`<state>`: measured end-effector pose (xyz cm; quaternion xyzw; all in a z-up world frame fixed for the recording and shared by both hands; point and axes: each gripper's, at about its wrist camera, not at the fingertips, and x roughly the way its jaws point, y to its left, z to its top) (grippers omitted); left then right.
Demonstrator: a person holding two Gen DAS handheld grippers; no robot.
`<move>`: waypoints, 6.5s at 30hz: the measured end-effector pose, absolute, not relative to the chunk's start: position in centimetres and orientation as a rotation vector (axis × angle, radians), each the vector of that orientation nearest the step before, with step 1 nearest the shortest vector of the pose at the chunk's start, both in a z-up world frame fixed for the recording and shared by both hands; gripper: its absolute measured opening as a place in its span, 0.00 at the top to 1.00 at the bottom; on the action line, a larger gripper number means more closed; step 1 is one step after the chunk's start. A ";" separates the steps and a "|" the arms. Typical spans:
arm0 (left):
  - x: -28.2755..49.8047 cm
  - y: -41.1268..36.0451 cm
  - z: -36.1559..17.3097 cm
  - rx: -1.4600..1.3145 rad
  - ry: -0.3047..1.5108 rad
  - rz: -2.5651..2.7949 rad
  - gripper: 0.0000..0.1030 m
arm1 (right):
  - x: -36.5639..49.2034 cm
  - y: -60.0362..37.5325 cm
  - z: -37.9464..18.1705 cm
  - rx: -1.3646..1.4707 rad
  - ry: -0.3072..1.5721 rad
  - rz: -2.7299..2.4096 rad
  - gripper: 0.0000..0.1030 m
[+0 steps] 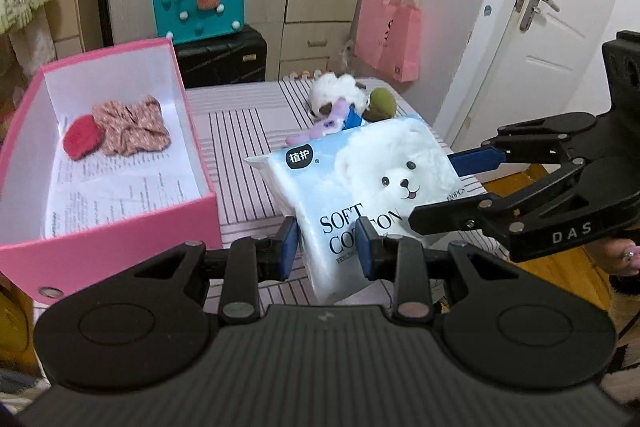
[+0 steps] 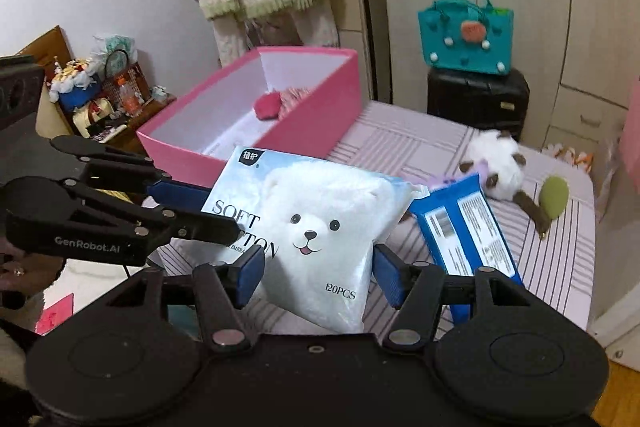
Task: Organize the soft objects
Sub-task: 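Lift the cotton pack with the left gripper and carry it over the box, then open the left gripper to drop the cotton pack into the box, then move the left gripper back toward the blue wipes pack on the table, then close the left gripper on the edge of the blue wipes pack, then lift the blue wipes pack with the left gripper and carry it over the pink box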
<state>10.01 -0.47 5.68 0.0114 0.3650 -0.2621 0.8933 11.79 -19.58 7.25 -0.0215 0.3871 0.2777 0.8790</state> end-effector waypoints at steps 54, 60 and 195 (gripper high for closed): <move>33.0 14.4 3.4 0.109 1.170 -0.253 0.71 | 33.7 0.9 3.6 -0.390 1.133 0.774 0.74; 32.9 13.7 3.0 0.173 1.192 -0.257 0.71 | 33.9 1.2 3.7 -0.405 1.150 0.771 0.73; 20.6 -11.4 -4.4 -0.079 0.969 -0.532 0.78 | 16.4 -31.4 -5.9 0.313 0.801 0.294 0.64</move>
